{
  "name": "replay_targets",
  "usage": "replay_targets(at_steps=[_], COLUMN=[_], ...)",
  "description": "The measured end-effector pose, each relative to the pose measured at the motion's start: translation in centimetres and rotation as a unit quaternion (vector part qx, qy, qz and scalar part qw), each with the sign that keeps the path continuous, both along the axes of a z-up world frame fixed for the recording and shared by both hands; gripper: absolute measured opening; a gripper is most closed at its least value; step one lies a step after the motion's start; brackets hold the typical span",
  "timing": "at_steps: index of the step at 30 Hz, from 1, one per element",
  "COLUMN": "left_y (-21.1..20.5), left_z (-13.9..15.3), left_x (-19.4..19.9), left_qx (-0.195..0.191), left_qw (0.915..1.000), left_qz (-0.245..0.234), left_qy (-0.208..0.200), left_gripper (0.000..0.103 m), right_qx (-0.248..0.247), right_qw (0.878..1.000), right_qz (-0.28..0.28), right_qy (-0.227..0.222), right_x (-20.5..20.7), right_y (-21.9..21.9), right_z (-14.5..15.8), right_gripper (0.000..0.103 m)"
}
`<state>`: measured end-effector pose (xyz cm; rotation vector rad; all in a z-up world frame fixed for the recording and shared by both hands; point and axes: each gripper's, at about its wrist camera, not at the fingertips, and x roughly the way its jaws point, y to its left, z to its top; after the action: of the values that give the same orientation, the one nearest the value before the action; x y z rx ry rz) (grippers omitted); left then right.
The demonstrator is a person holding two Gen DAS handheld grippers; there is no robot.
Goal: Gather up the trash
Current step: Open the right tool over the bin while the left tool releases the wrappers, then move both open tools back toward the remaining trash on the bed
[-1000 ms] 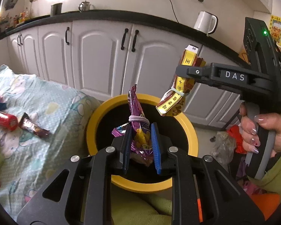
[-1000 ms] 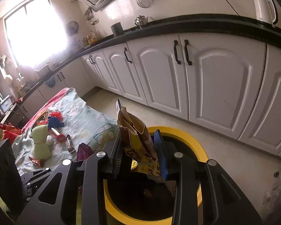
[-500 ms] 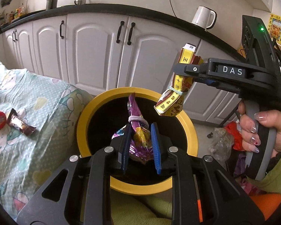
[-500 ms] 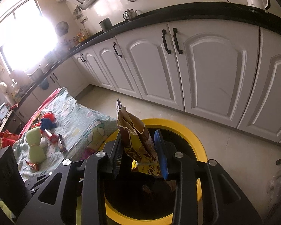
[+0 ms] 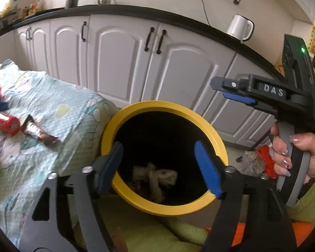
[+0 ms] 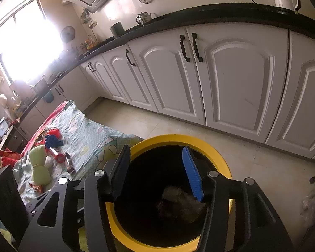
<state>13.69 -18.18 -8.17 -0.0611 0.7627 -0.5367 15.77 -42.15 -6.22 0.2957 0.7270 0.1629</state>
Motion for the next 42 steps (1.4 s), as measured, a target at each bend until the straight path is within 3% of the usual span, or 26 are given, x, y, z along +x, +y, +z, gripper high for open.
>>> replay_targets(at_steps=[4,6,21,42], left_y=[1.4,2.0,6.5,13.0], left_z=[0.8,1.3,4.1,6.0], left_x=[0.1,0.1,-0.9,-3.1], left_qx=[-0.002,-0.003,-0.005,-0.007], left_qw=[0.9996,0.999,0.9924,0.9778], left_qz=[0.029,0.042,0.114,0.192], left_qy=[-0.006,-0.01,-0.046,-0.084], left_gripper=[0.09,0.092,0.092,0.092], right_qx=[-0.013,-0.023,-0.065,-0.06], right_qw=[1.0,1.0,0.996,0.99], right_qz=[0.001,0.005,0.04,0.1], right_qy=[-0.007,-0.014,-0.054,-0.074], right_x=[-0.2,-0.4,-2.1,-3.7], right_y=[0.5,0.9,5.0,10.3], right_z=[0.3,0.6,2.7,4.0], right_gripper=[0.057,0.06,0.074,0.079])
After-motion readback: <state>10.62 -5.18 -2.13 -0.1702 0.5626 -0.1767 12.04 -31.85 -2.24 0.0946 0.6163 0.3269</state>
